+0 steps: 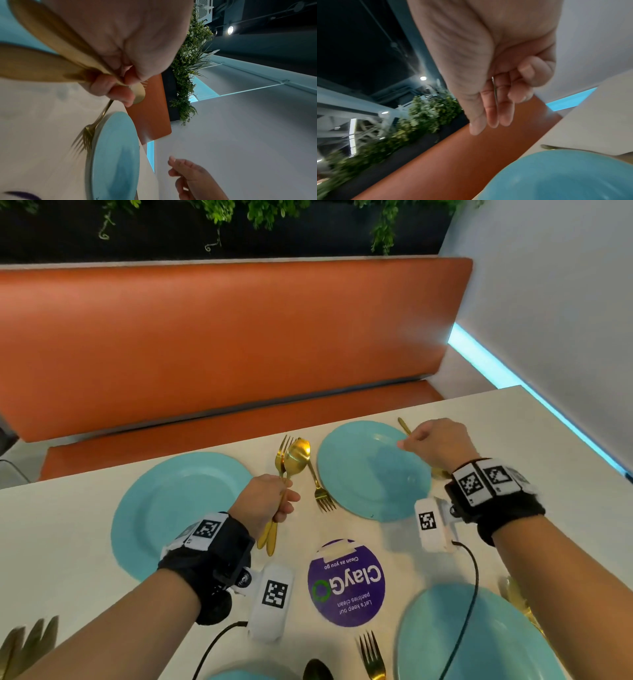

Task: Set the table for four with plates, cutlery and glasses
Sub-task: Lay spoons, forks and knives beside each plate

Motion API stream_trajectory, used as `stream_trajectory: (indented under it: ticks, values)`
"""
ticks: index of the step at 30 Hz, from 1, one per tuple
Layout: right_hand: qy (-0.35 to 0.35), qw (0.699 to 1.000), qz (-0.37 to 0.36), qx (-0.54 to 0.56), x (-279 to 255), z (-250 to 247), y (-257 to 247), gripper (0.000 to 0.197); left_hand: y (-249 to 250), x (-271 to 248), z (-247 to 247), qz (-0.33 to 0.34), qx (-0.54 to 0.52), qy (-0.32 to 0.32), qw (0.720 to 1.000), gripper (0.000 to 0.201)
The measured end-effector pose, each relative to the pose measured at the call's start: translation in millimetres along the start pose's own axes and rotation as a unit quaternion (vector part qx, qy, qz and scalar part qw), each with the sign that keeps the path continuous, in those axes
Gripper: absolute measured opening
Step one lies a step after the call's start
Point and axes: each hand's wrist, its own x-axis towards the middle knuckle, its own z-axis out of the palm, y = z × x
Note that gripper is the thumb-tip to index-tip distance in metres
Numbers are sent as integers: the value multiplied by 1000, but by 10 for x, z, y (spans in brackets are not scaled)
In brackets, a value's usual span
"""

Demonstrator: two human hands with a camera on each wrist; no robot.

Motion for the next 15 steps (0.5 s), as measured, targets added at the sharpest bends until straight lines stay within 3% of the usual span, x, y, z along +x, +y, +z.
stream_trajectory:
  ticks: [5,10,15]
  values:
    - [-64,991,-116,9,-765,186,-429,13,-58,-291,-38,5,18,-60,998,16]
    - [-64,970,-236,-20,-1505,527,-733,23,-159,-690,-235,7,72,-143,987,20]
    - [-81,959,-264,-70,-2107,722,-996,27,-227,-1059,-600,-23,128,-202,971,23]
